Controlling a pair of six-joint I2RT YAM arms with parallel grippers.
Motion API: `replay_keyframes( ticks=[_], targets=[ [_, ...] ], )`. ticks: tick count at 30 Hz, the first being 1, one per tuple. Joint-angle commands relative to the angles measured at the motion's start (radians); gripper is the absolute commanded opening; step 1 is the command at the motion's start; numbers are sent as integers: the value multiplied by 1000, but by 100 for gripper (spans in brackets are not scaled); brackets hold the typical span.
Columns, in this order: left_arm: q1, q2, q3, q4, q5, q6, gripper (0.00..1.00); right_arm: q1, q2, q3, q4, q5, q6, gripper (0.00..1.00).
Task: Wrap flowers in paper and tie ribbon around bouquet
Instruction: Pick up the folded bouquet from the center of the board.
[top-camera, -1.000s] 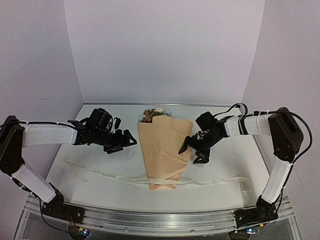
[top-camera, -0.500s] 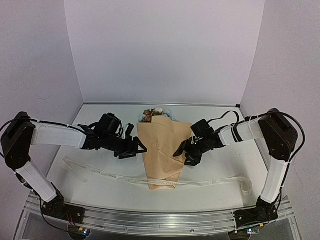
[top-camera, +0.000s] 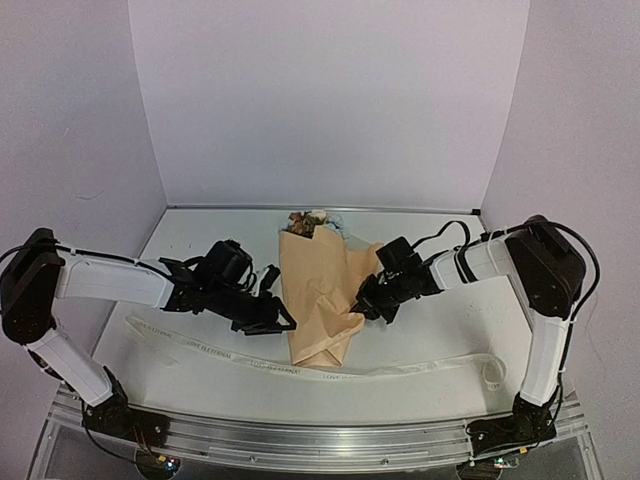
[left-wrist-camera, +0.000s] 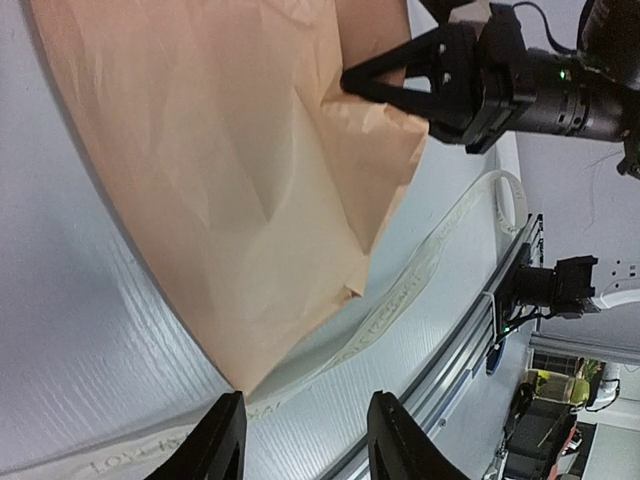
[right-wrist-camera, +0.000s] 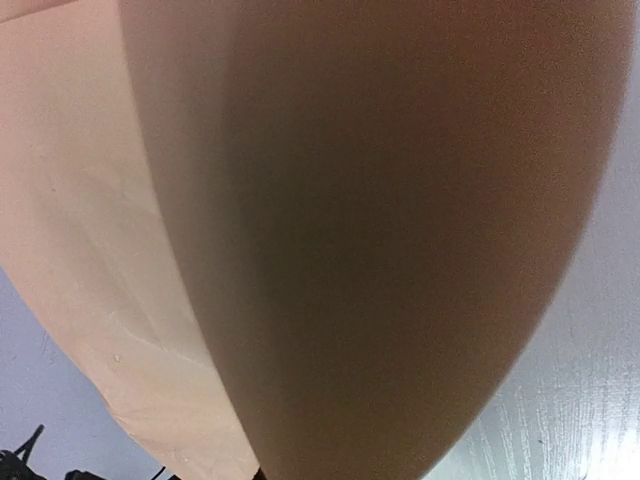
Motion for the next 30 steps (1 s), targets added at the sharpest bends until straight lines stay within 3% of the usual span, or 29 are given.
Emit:
replay_keyframes(
  ticks=[1, 6, 11, 18, 30],
  targets=[
    [-51, -75, -34, -75, 11, 40, 42, 4, 2, 60, -15, 92, 76, 0],
    [-147, -64, -74, -30, 6, 26, 40, 4, -22, 113, -136, 116, 132, 0],
    [-170, -17, -102, 44, -11, 8, 31, 5, -35, 137, -180, 120, 237, 0],
    [-174, 54, -120, 136, -72, -6, 19, 11, -50, 150, -192, 120, 364, 0],
    [-174, 141, -138, 187, -199, -88, 7, 11, -109, 187, -244, 132, 444, 0]
  ],
)
